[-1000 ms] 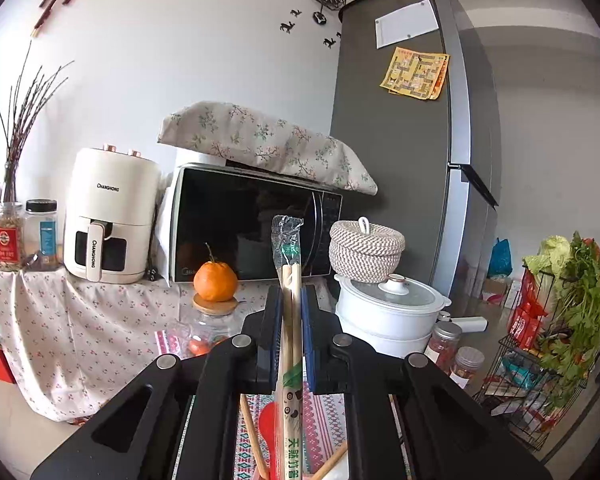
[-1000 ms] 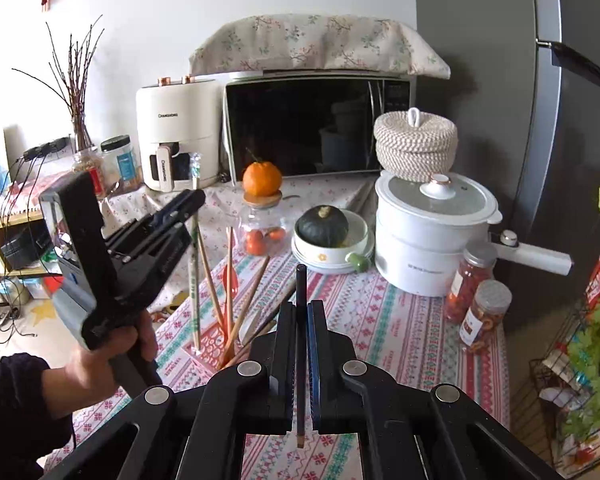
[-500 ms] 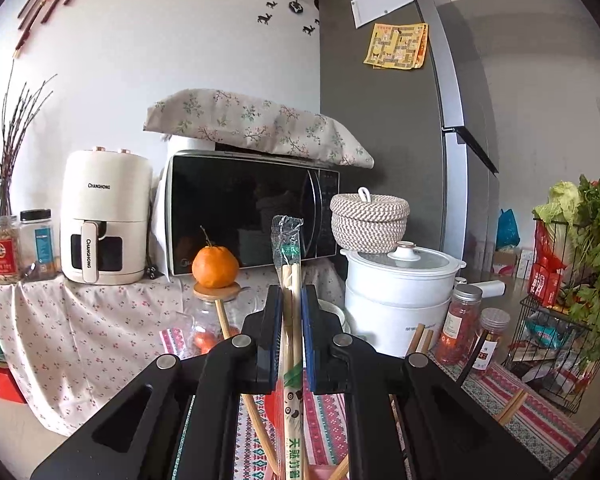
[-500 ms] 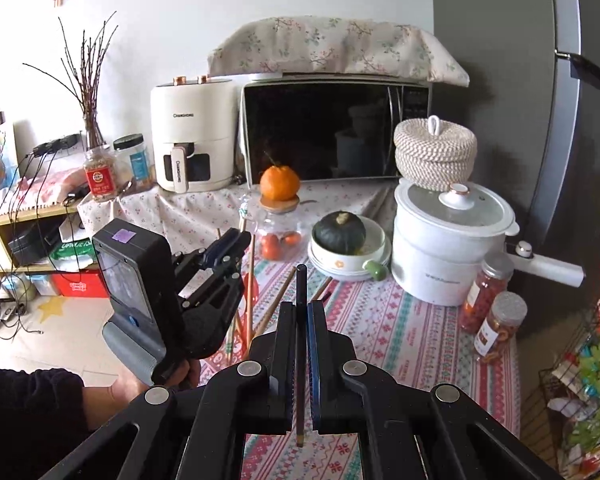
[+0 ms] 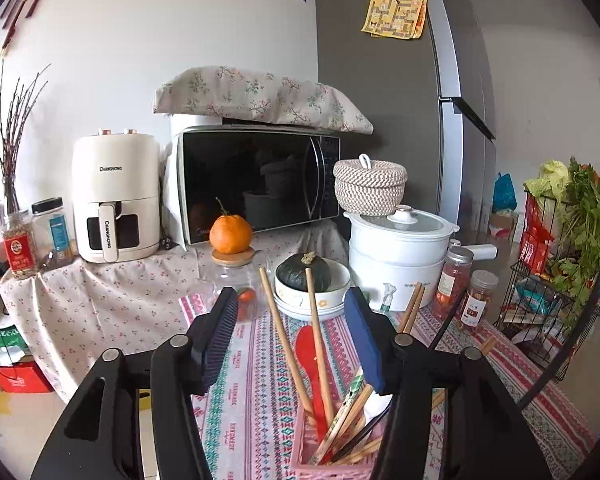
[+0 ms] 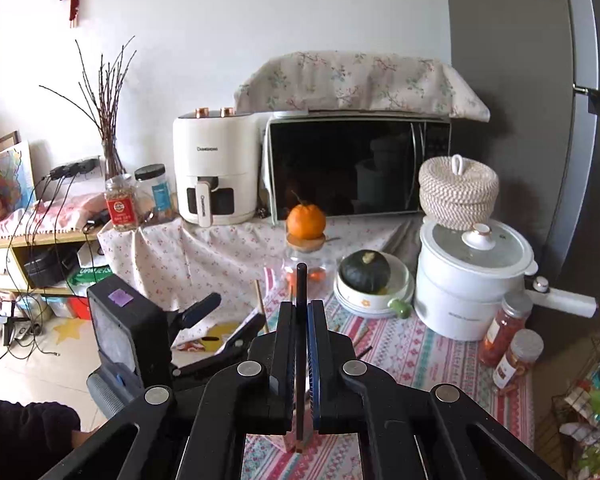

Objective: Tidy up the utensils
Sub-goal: 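Open the left tool to drop the wrapped chopsticks into the basket, then open the right tool to drop the black chopstick into the basket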

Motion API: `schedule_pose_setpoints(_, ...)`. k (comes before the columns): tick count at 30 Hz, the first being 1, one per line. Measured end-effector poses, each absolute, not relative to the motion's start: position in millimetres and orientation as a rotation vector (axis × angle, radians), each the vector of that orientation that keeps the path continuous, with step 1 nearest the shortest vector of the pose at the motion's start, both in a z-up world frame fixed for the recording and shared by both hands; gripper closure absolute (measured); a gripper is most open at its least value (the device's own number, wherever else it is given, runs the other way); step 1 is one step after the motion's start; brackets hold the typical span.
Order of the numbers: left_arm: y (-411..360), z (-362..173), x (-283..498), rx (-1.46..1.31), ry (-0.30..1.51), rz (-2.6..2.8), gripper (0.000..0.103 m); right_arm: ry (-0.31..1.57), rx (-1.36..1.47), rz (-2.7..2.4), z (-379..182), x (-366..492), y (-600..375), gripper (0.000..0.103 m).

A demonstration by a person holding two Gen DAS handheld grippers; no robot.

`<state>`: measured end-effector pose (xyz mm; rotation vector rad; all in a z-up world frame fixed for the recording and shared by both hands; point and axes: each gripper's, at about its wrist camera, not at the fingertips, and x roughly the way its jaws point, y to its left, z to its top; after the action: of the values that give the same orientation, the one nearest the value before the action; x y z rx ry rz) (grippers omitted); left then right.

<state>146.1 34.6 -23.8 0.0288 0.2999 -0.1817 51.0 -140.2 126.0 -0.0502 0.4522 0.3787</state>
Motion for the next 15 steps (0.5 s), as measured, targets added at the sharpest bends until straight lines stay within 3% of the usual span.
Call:
schedule_pose_setpoints(3,51,-26,136,0.052,0.39,-0.138,0.031,0.435,-0.036,0.379,131,59,-132,0.099)
schedule_pose_setpoints(10,79,-65,134,0.027,0.708,-0.069,0.031,0.442,0.031,0.413,118,91,-117,0.099)
schedule_pose_setpoints(15,74,-84,129,0.089,0.794,-0.1,0.031,0.442,0.08,0.414,99,110,-116,0.099)
